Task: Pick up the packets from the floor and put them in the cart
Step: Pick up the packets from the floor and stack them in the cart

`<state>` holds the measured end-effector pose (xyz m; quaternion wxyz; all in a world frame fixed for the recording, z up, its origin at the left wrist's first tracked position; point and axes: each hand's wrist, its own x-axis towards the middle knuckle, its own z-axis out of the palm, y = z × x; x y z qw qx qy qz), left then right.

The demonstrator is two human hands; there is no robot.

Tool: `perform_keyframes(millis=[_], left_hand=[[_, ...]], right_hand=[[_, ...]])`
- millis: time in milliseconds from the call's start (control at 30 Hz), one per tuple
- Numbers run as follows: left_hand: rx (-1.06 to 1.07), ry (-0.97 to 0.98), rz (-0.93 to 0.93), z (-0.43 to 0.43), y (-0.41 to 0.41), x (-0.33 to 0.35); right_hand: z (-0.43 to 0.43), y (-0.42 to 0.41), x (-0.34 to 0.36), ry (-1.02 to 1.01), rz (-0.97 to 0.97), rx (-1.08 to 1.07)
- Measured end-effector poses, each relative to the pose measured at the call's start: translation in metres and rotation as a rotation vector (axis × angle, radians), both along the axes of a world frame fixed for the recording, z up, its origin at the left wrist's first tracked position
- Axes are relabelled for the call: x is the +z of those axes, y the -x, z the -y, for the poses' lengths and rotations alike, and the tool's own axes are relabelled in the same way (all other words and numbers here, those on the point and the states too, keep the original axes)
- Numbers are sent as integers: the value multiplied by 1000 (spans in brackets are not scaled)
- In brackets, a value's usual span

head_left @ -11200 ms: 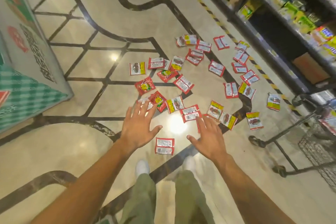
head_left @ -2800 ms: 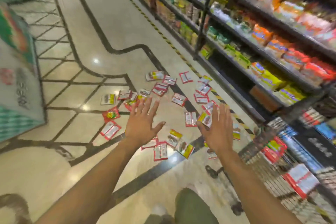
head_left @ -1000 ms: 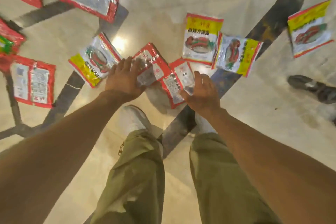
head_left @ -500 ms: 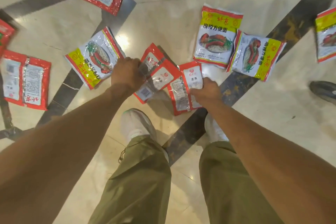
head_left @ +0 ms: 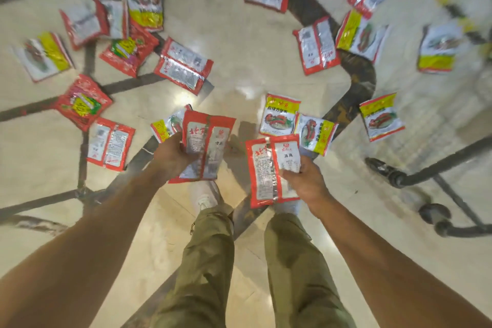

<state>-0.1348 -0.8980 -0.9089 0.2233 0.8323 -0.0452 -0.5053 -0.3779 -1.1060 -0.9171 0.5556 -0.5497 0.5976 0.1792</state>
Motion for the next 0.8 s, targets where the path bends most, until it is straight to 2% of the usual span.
perform_keyframes(millis=[167,267,467,600,800], left_hand=[[268,159,-74,19,2,208],[410,222,-31,28,4,321],[543,373,110,60,39,518],[544,493,193,72,66,610],[500,727,208,92,113,705]], right_hand=[[43,1,183,10,108,-44],[70,-6,293,-3,173,-74],[111,-4,481,79,415,-92],[127,11,576,138,576,-120],[139,54,668,205,767,-188]])
